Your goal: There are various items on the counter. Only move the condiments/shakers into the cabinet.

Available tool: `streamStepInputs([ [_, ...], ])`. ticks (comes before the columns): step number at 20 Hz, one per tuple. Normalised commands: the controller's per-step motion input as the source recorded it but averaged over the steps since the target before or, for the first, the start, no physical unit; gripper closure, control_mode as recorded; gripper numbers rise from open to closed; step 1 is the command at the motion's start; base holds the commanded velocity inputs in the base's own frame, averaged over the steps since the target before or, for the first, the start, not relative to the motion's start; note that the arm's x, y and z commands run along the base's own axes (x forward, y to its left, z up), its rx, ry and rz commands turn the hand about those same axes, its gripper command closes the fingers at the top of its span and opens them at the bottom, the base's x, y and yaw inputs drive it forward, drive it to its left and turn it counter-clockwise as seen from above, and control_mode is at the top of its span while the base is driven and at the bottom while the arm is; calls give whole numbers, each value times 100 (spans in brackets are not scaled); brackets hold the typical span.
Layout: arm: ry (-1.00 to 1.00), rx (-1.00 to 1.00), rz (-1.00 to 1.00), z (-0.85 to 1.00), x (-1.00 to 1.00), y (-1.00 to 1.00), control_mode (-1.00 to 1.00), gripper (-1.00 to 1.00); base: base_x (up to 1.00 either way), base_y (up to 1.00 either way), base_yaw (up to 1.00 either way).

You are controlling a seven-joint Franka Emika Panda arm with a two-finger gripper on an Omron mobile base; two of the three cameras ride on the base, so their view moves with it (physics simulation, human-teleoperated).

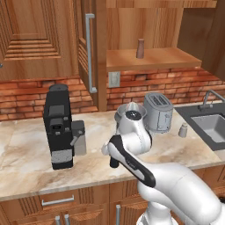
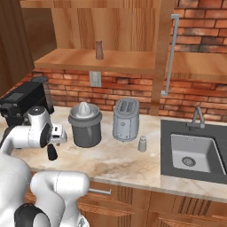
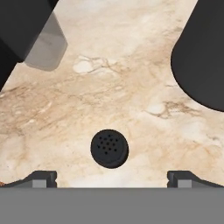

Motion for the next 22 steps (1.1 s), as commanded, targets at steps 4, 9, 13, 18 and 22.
streamStepInputs([
  [4,0,0,0,-20,3,7,-100,-100,0,0,0],
  [9,0,0,0,-14,2,6,-100,-100,0,0,0],
  [13,0,0,0,-12,6,0,-100,-100,0,0,0],
  [18,0,0,0,-9,7,0,-100,-100,0,0,0],
  [22,-2,0,0,-8,8,0,-100,-100,0,0,0],
])
